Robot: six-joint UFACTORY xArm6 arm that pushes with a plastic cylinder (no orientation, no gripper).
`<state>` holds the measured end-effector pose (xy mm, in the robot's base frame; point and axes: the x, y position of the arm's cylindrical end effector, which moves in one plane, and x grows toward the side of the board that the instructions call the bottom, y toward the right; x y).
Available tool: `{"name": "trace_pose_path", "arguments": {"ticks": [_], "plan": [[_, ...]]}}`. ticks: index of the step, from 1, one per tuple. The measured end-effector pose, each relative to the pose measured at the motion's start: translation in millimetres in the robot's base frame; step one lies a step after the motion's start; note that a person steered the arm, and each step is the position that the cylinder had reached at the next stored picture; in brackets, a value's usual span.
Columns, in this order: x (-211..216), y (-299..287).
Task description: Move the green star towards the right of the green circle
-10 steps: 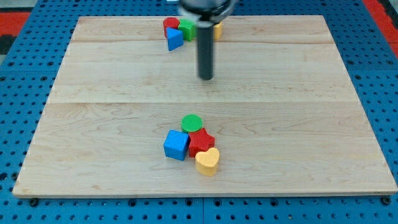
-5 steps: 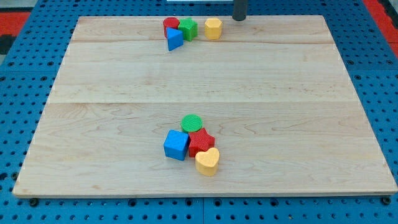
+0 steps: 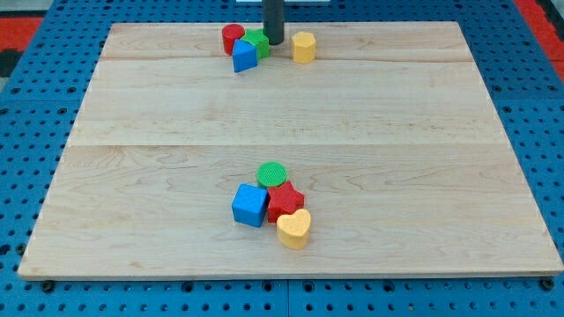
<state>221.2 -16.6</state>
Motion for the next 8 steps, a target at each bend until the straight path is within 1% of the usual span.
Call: {"name": "trace_pose_path", "arguments": {"ticks": [1, 2, 3, 4, 5, 6, 7, 8], "plan": [[-19.4, -13.2], [69.2, -67.7], [127.9, -104.6], [122.0, -83.5], [105.9, -72.8], [195.8, -33.0], [185.6, -42.8], [148.8, -29.9]]}}
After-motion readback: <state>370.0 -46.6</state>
